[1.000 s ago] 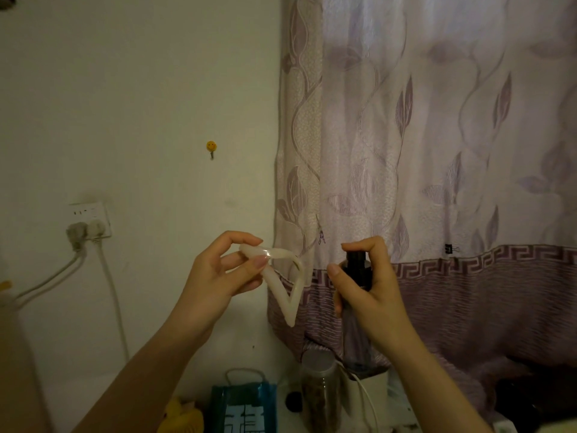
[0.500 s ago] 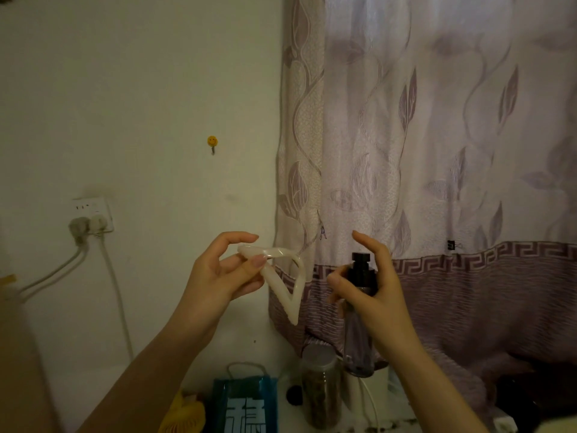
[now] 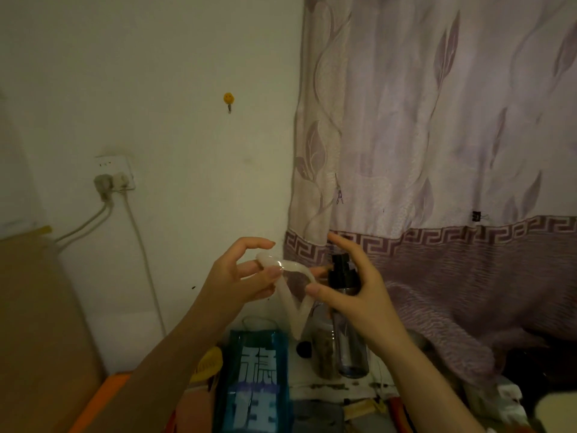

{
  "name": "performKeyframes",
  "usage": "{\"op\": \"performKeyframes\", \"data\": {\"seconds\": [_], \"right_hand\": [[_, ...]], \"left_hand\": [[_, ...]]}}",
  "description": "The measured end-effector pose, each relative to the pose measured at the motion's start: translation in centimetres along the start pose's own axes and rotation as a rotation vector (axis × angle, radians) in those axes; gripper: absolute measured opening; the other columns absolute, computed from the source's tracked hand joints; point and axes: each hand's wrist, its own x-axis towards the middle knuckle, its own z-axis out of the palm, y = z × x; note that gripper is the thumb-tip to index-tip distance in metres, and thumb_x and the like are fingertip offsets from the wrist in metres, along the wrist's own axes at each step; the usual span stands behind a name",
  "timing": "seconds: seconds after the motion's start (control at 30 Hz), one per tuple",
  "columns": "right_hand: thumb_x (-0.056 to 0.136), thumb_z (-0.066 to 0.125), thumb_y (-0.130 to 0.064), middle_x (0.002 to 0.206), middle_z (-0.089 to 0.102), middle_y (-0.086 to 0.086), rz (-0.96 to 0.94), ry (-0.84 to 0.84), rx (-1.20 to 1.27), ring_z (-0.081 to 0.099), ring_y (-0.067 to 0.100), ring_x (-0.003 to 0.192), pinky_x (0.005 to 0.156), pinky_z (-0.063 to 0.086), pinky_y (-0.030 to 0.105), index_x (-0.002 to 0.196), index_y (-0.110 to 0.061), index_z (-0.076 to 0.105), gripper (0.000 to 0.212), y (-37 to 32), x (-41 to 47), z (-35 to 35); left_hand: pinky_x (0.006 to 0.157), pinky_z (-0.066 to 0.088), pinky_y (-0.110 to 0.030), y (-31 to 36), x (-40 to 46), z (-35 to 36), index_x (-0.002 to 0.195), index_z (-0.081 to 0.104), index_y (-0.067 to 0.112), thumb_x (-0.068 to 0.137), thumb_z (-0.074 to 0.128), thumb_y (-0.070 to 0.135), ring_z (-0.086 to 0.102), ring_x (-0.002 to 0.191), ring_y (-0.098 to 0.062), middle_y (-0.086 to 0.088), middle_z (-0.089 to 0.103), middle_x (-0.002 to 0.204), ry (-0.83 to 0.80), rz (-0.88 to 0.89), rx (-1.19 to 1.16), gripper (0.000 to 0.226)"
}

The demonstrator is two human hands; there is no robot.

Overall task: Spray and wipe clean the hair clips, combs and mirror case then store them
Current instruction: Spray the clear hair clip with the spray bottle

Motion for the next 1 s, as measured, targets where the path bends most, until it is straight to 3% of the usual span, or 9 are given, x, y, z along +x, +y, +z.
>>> {"op": "performKeyframes", "data": {"seconds": [0.13,0.33,0.47,0.6,0.7,0.8,1.0], "right_hand": [[0.065,0.078,-0.028,0.094,0.072,0.004,0.06,-0.029,0.013,0.07,0.018,0.085,0.067,0.058,0.026,0.129,-0.032,0.049,0.071,1.6,-1.0,0.9],[0.065,0.077,-0.029,0.093,0.072,-0.007,0.184,-0.059,0.043,0.071,0.012,0.08,0.058,0.056,0.023,0.119,-0.036,0.054,0.059,5.0,-2.7,2.4],[0.065,0.076,-0.029,0.092,0.072,-0.006,0.28,-0.102,0.077,0.071,0.014,0.08,0.057,0.055,0.022,0.116,-0.034,0.056,0.055,7.6,-4.0,4.2],[0.06,0.077,-0.037,0.093,0.072,-0.003,0.372,-0.174,0.084,0.071,0.014,0.082,0.06,0.059,0.032,0.116,-0.031,0.055,0.061,10.4,-5.8,6.7],[0.062,0.076,-0.037,0.09,0.072,-0.007,0.43,-0.232,0.071,0.071,0.01,0.08,0.059,0.059,0.029,0.113,-0.035,0.054,0.055,12.4,-7.6,8.7],[0.063,0.075,-0.038,0.095,0.07,-0.007,0.472,-0.277,0.065,0.07,0.009,0.079,0.059,0.058,0.026,0.108,-0.035,0.054,0.049,13.9,-9.9,10.7],[0.061,0.077,-0.039,0.095,0.07,-0.003,0.623,-0.321,0.069,0.07,0.013,0.076,0.055,0.059,0.032,0.108,-0.033,0.055,0.052,17.1,-13.8,14.7]], "left_hand": [[0.067,0.058,-0.025,-1.4,-1.8,-0.4,0.109,0.057,0.024,0.072,0.069,0.029,0.072,0.085,-0.021,-0.005,0.075,0.092,0.024,-0.03,-0.024,0.039],[0.07,0.057,-0.025,-3.9,-4.7,-1.3,0.114,0.055,0.02,0.075,0.069,0.021,0.071,0.09,-0.024,-0.008,0.074,0.097,0.073,-0.135,-0.075,0.042],[0.072,0.058,-0.028,-6.2,-7.3,-2.2,0.115,0.055,0.018,0.075,0.069,0.019,0.071,0.091,-0.025,-0.011,0.073,0.097,0.173,-0.233,-0.084,0.043],[0.066,0.056,-0.021,-9.0,-10.8,-3.4,0.116,0.055,0.014,0.083,0.067,0.006,0.072,0.087,-0.018,-0.007,0.074,0.095,0.307,-0.321,-0.067,0.036],[0.064,0.056,-0.021,-11.0,-13.6,-4.4,0.113,0.057,0.018,0.083,0.068,0.005,0.072,0.085,-0.015,-0.002,0.074,0.092,0.408,-0.377,-0.04,0.035],[0.066,0.058,-0.026,-12.7,-16.4,-5.4,0.112,0.059,0.019,0.083,0.069,0.004,0.07,0.091,-0.017,-0.002,0.069,0.101,0.502,-0.429,-0.006,0.034],[0.083,0.057,-0.048,-16.4,-21.1,-7.9,0.113,0.059,0.016,0.08,0.071,0.009,0.066,0.103,-0.029,-0.016,0.065,0.113,0.567,-0.577,-0.075,0.036]]}}
